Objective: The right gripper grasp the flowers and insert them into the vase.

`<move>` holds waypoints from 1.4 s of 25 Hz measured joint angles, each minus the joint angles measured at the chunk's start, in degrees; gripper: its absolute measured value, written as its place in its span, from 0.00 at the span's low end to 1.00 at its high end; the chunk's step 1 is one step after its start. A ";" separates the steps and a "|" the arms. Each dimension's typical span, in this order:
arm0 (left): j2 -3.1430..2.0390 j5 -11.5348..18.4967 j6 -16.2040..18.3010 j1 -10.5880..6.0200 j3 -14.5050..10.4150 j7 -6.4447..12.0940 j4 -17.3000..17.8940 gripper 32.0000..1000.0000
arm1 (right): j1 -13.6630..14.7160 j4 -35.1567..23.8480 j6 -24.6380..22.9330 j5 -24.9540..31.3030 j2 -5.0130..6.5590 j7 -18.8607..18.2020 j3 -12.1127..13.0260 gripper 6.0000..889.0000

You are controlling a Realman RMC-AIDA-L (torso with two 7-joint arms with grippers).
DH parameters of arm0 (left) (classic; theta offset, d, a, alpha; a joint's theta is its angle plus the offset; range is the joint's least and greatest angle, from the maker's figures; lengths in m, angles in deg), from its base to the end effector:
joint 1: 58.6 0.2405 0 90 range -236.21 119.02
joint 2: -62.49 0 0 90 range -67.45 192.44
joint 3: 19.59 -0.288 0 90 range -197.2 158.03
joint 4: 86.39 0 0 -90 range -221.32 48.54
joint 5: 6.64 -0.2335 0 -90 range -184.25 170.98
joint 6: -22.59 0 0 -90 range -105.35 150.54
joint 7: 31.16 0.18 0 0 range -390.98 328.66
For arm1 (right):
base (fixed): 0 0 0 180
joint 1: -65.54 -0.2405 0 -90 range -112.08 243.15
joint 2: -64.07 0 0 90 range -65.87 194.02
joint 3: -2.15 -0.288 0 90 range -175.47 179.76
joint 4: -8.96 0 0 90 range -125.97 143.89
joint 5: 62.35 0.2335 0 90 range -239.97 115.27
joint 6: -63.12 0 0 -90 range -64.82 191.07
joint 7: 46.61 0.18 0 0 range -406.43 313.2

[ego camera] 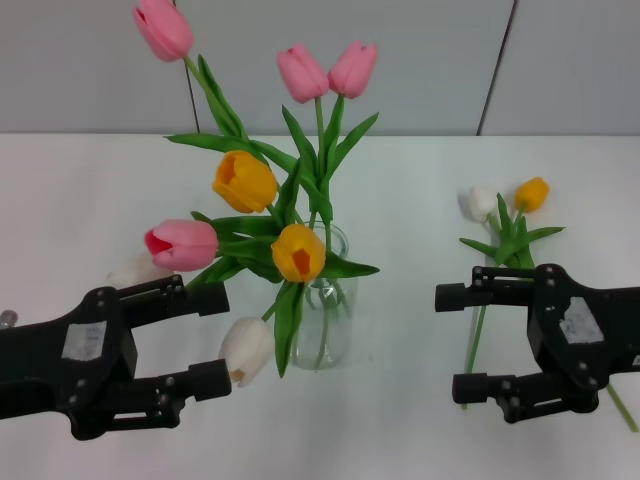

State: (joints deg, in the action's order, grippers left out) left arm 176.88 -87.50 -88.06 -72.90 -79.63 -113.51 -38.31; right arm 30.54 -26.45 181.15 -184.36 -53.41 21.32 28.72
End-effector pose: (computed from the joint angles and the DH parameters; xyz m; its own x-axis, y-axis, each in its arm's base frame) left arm -0.2566 0.2802 0.0173 0.6232 0.2333 0.7464 0.2603 -0.9619 0.0833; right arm 0.2425 0.3265 -0.0104 0.7569 -0.1293 -0.6406 -0.1043 -0.9916 0.0769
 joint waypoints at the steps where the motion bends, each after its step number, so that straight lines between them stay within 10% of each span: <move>1: -0.02 0.00 0.00 0.00 -0.03 0.00 0.00 0.83 | -0.08 0.03 0.00 0.01 0.00 -0.08 0.38 0.90; 14: -0.13 0.00 0.01 -0.05 -0.06 0.64 0.00 0.83 | -0.42 -0.25 -0.06 6.00 -0.41 -1.37 7.89 0.90; 25: 0.30 -0.11 0.01 0.89 -0.27 5.86 0.04 0.83 | 0.50 -0.26 -0.20 9.47 -0.39 -2.41 8.12 0.90; 35: 0.39 -0.20 0.01 0.95 -0.18 5.96 0.09 0.83 | 0.55 -0.28 -0.19 9.60 -0.37 -2.47 8.15 0.90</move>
